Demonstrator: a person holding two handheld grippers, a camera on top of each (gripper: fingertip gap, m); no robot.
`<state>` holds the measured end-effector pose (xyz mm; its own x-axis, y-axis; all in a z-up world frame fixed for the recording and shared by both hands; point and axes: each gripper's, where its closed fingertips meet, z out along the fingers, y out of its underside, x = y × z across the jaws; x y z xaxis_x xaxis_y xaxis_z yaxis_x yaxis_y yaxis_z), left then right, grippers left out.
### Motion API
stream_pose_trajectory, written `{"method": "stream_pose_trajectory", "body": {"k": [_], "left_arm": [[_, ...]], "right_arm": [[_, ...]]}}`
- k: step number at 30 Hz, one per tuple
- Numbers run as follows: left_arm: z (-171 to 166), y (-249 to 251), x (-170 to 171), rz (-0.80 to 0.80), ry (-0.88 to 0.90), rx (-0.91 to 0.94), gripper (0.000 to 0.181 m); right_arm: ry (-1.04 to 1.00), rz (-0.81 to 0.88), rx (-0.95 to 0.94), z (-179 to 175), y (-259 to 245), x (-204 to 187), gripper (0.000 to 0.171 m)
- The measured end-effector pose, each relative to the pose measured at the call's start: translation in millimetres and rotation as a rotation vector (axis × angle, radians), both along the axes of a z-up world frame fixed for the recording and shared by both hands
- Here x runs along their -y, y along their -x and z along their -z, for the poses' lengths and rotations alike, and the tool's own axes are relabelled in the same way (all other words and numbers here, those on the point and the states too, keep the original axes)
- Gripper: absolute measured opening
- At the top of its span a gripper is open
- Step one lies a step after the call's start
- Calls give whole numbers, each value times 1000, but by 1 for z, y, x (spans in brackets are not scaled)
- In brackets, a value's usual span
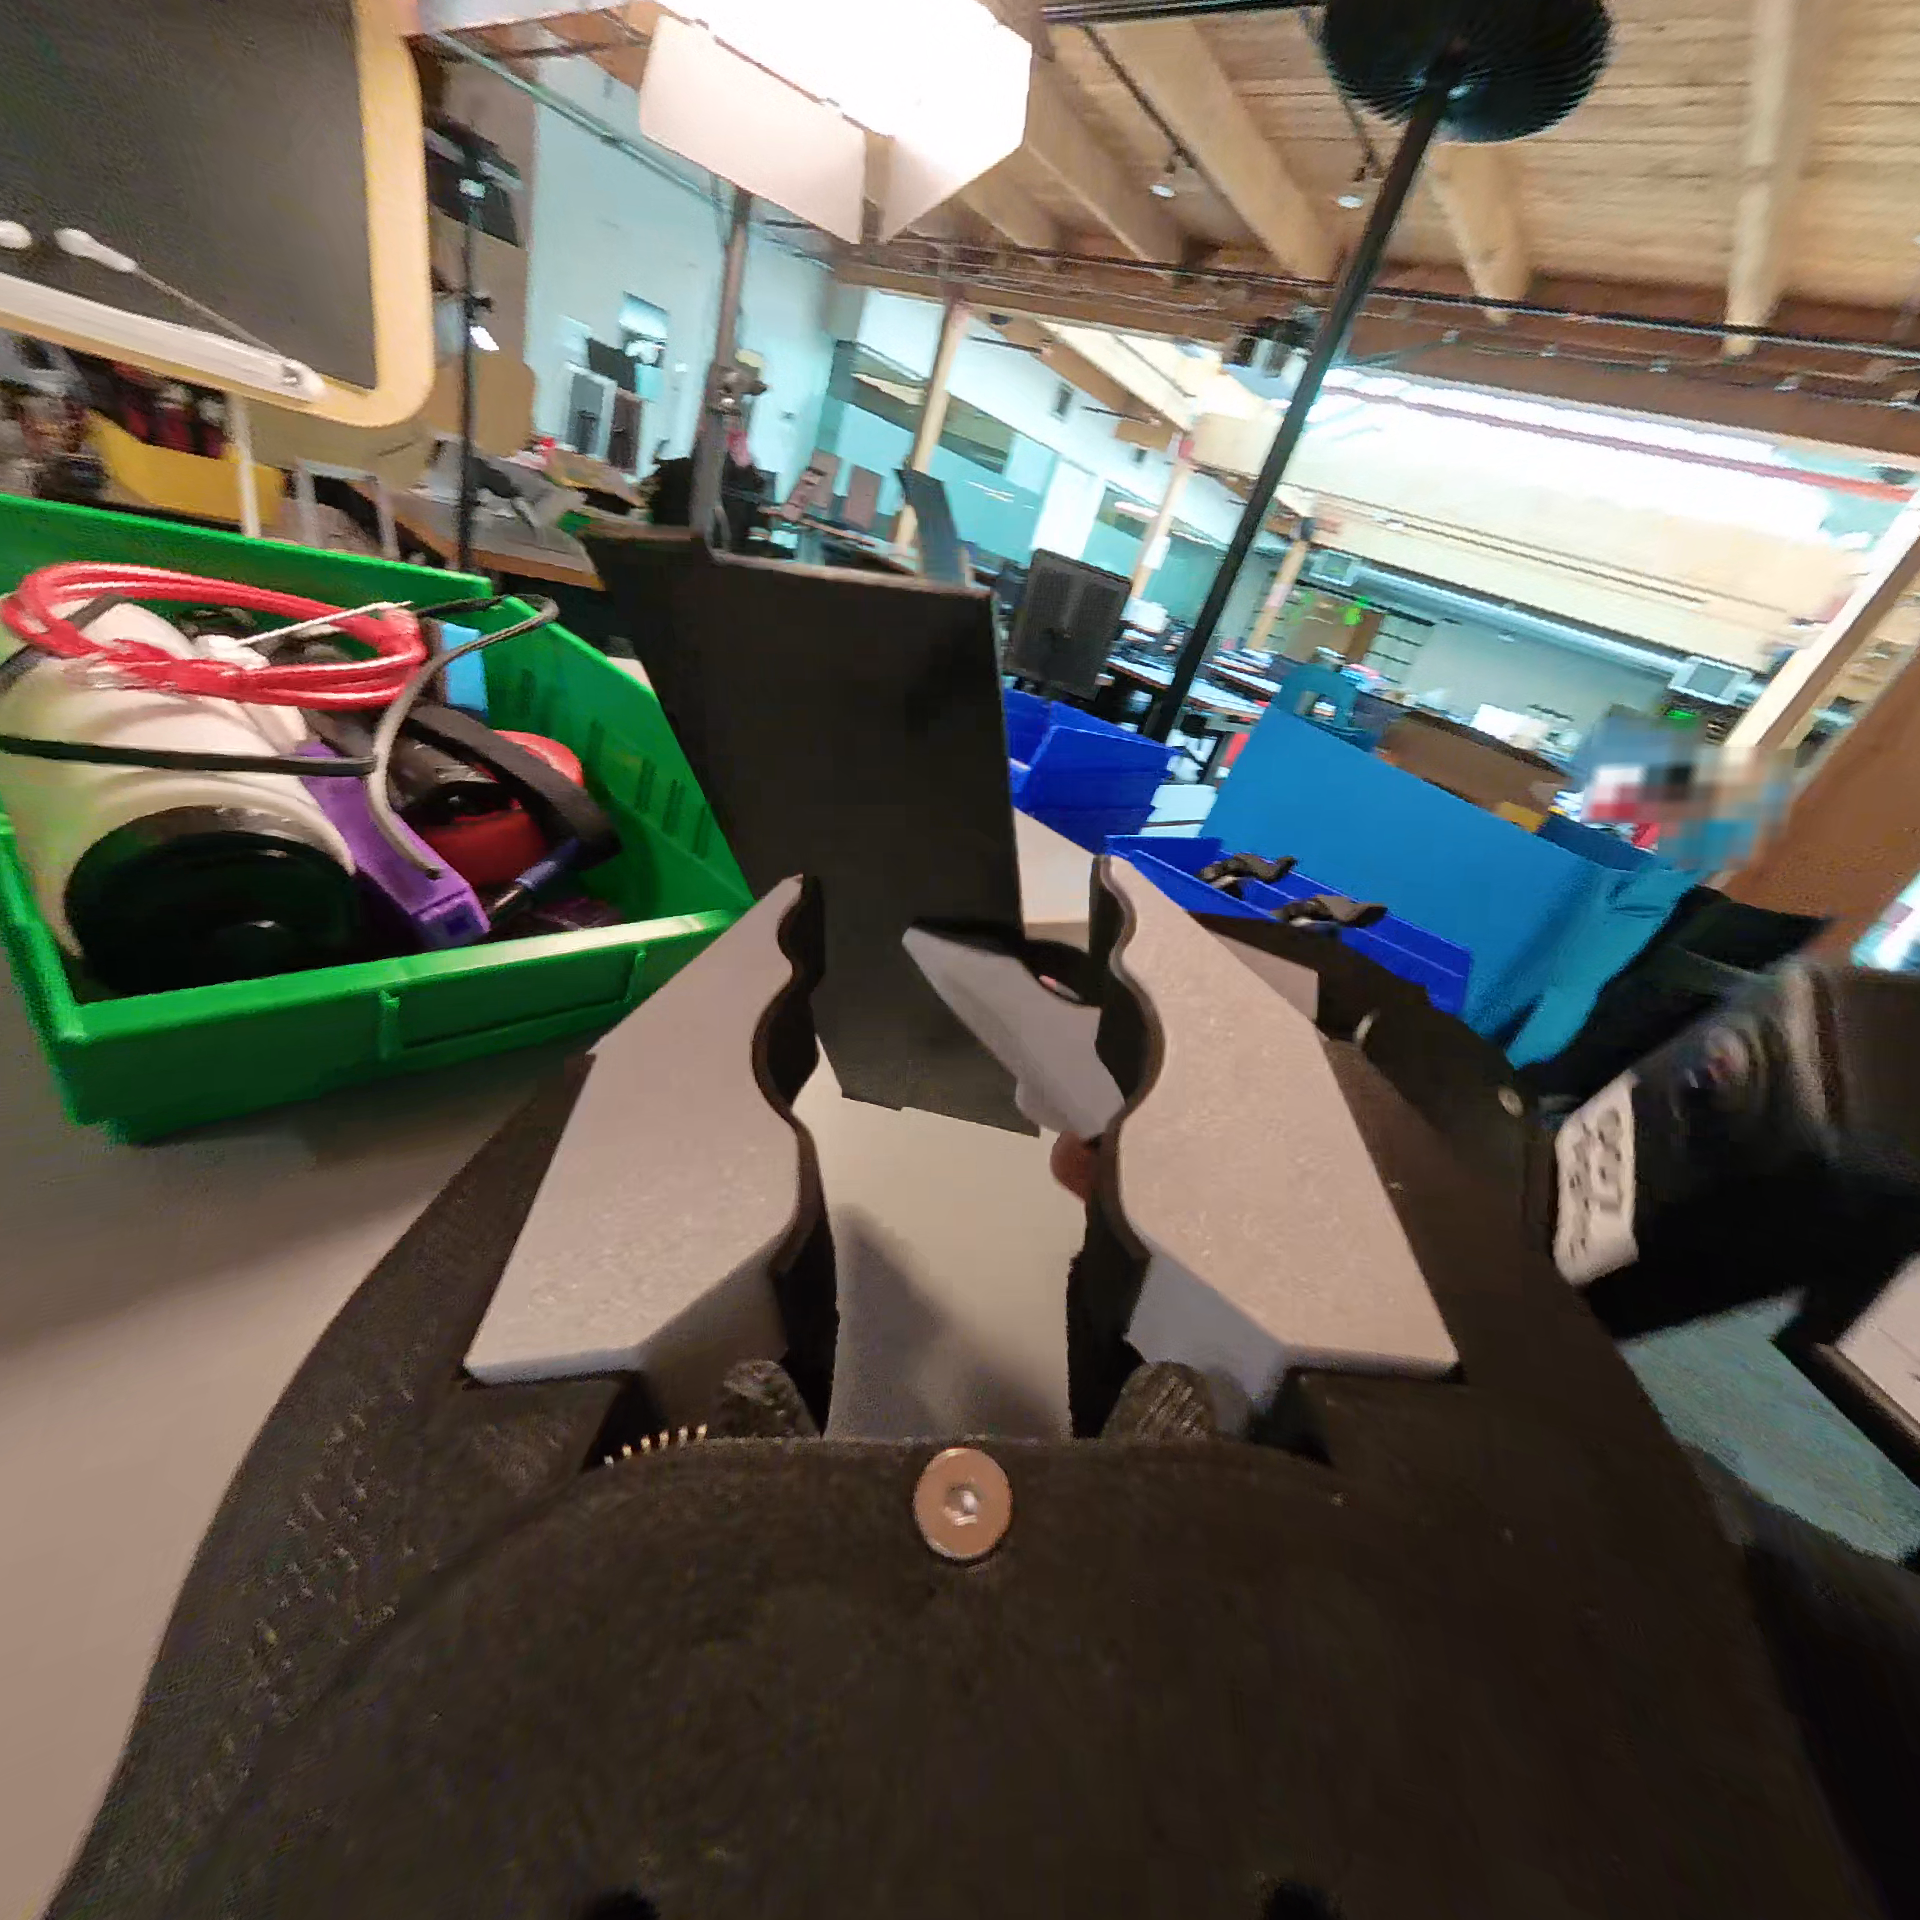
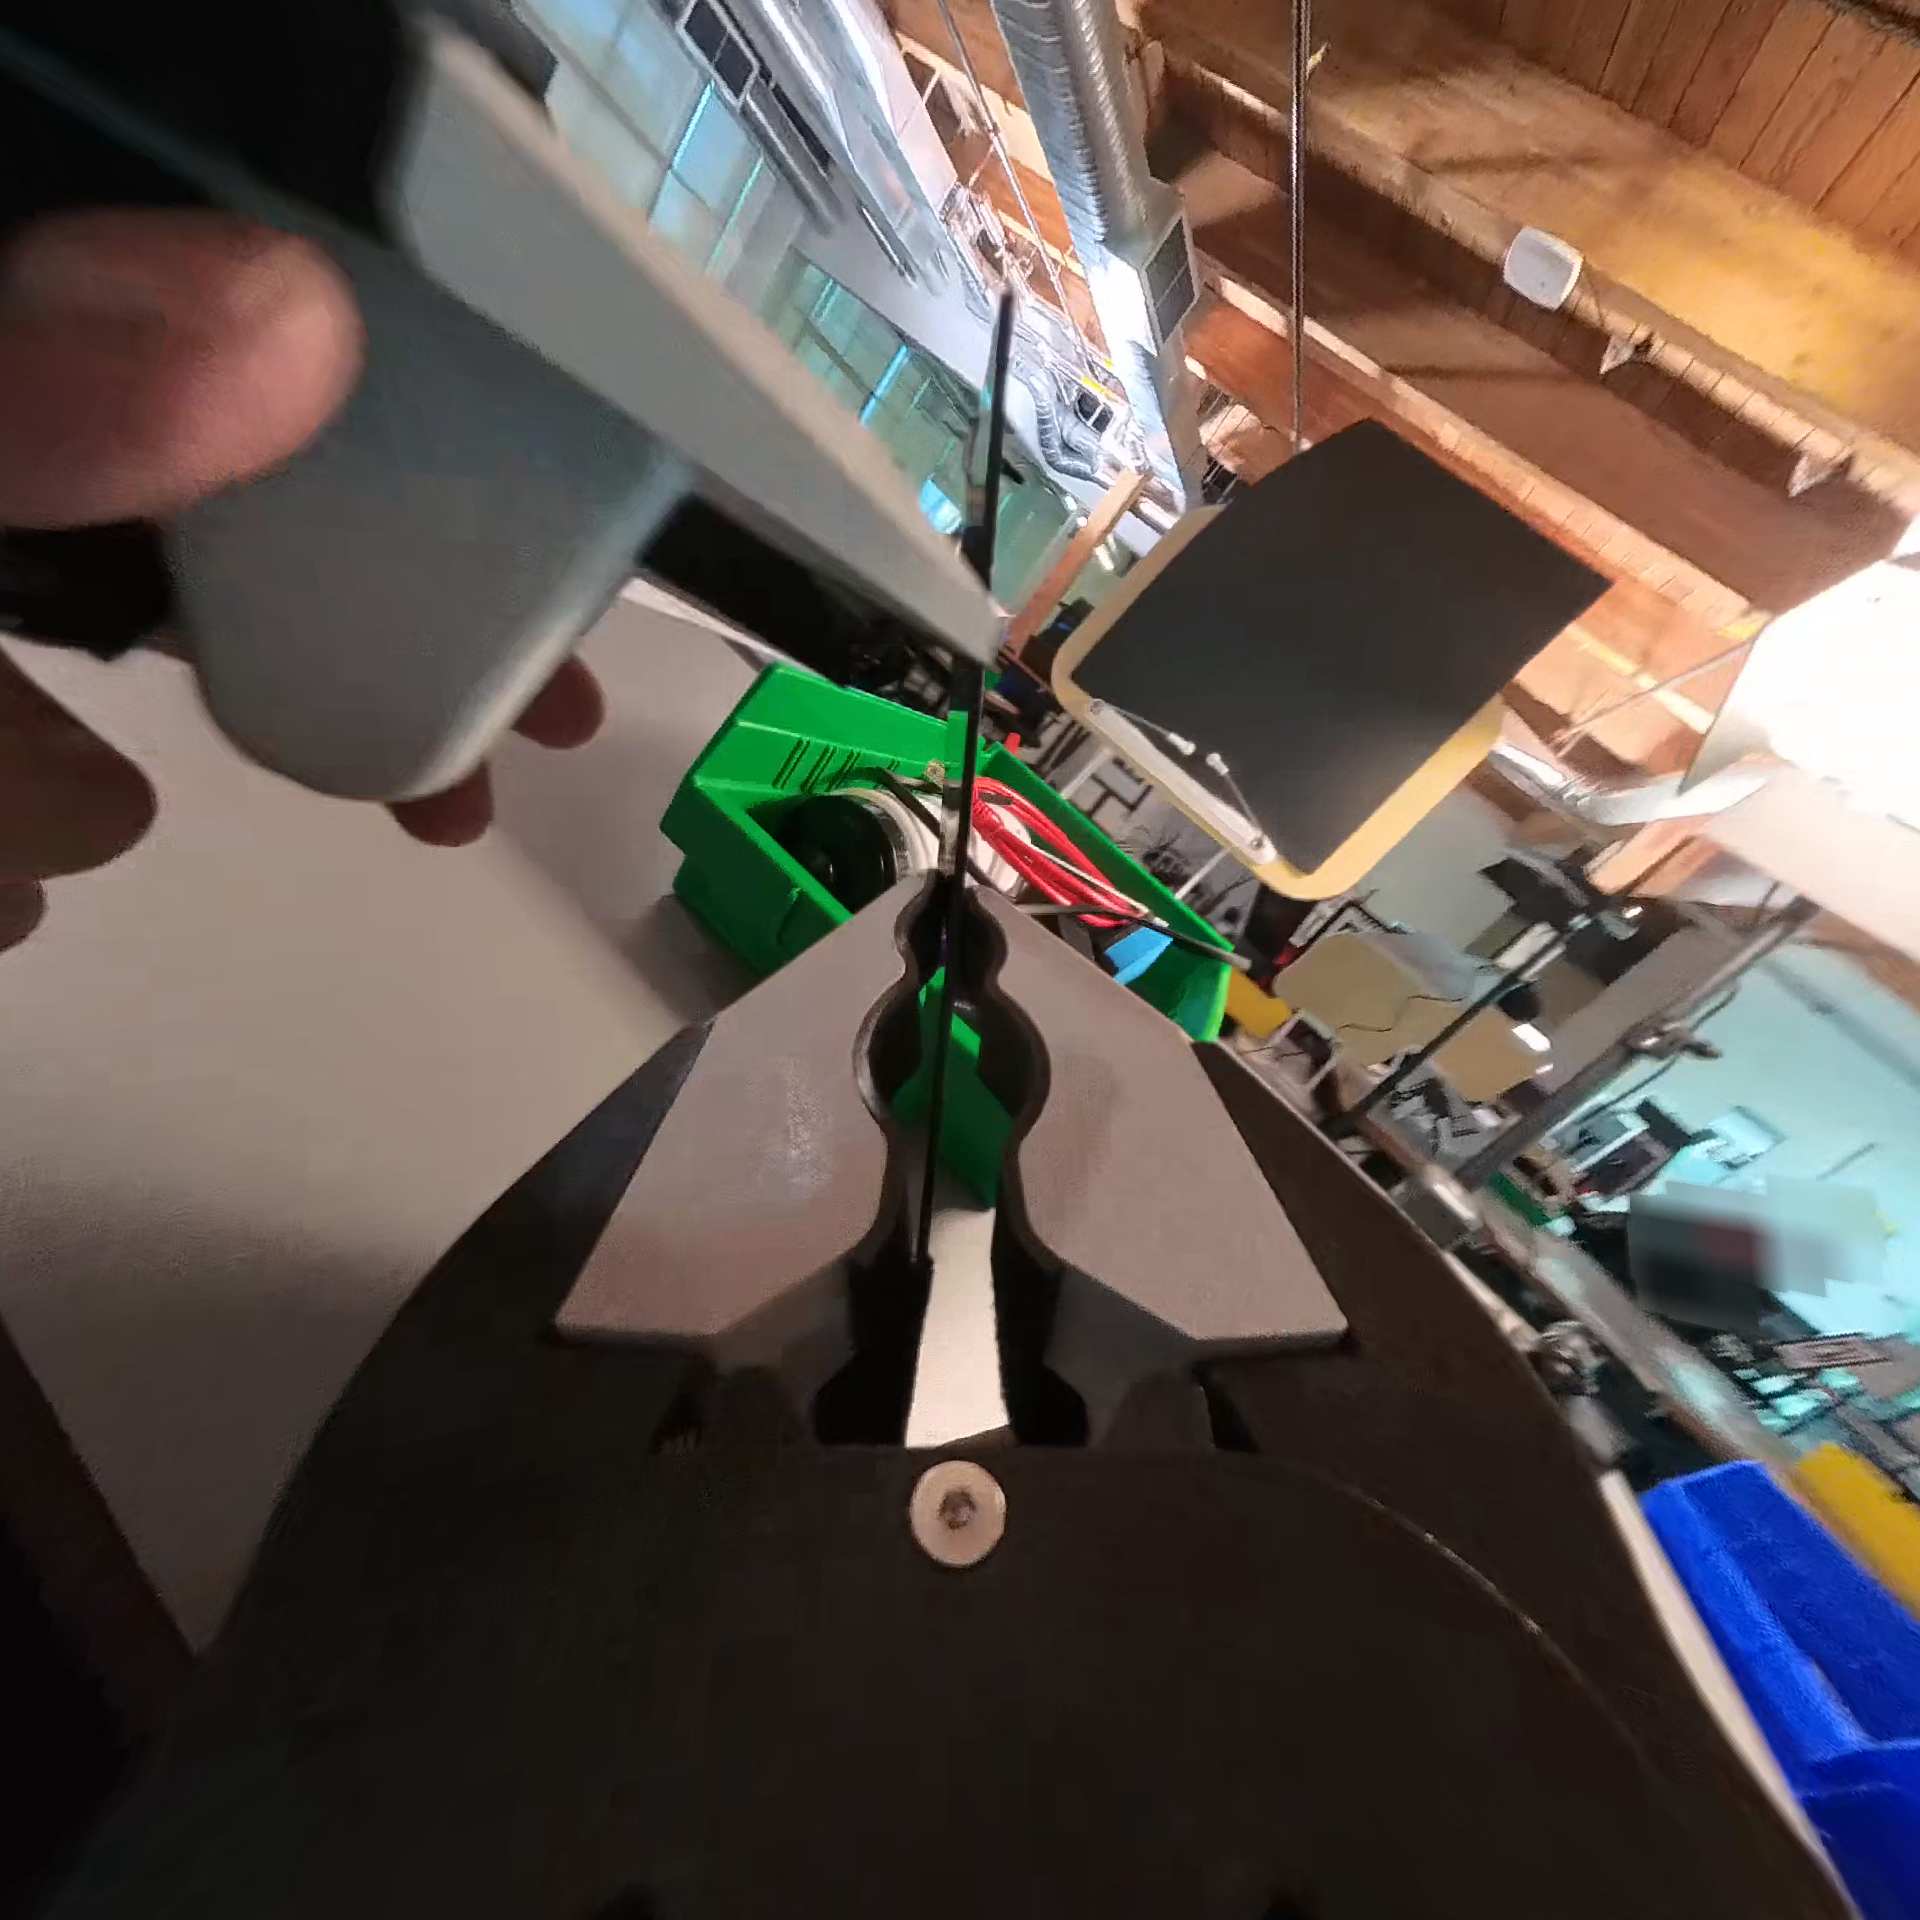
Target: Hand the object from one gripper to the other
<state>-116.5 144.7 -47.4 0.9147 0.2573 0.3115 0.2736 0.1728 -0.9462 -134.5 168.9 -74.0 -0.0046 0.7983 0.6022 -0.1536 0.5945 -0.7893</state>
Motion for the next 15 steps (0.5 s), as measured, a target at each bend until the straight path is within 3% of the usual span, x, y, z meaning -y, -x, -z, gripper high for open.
{"method": "stream_pose_trajectory", "body": {"k": [4, 7, 10, 15], "left_arm": [[13, 9, 0, -78, 1, 83, 52], [20, 21, 6, -112, -45, 162, 31], [25, 33, 12, -115, -92, 220, 18], [18, 48, 22, -72, -189, 232, 3]], "right_arm": [[-213, 52, -56, 9, 1, 20, 2], [-331, 80, -84, 16, 3, 28, 4], [-314, 28, -36, 21, 5, 33, 22], [-157, -251, 135, 26, -7, 51, 36]]}}
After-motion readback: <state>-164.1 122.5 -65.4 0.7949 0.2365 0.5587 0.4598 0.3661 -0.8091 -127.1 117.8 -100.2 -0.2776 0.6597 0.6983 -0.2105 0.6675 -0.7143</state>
